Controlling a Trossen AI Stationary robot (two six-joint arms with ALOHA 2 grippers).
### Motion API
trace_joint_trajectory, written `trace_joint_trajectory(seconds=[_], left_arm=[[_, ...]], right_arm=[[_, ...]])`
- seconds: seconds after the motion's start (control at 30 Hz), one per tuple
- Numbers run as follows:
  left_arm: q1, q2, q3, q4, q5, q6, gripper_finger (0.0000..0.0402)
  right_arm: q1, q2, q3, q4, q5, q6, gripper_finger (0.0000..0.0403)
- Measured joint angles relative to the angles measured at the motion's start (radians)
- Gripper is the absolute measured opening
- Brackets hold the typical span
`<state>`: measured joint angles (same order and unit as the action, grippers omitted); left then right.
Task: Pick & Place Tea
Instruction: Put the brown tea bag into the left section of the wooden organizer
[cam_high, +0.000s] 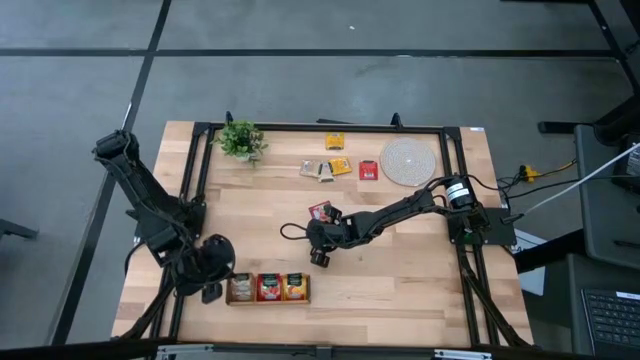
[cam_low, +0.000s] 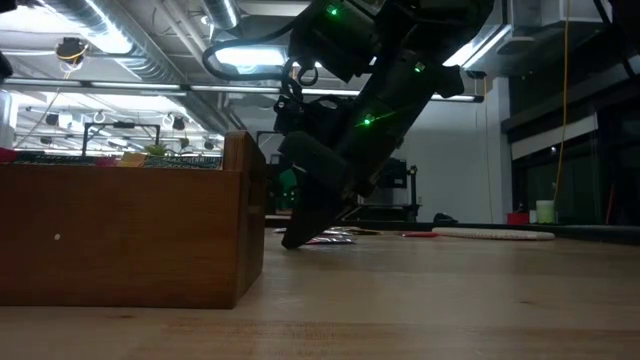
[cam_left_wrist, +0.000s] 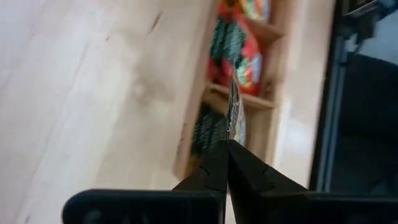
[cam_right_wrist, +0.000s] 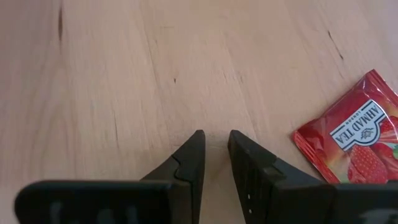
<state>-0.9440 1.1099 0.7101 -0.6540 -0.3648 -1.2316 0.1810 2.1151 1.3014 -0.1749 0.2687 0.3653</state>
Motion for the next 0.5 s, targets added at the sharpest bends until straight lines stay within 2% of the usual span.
trace_joint_trajectory(seconds=[0.5], left_arm=[[0.000, 0.000, 0.000, -0.024, 0.025, -0.039, 0.0006]], right_arm=[[0.000, 0.000, 0.000, 0.000, 0.000, 0.000, 0.0080]])
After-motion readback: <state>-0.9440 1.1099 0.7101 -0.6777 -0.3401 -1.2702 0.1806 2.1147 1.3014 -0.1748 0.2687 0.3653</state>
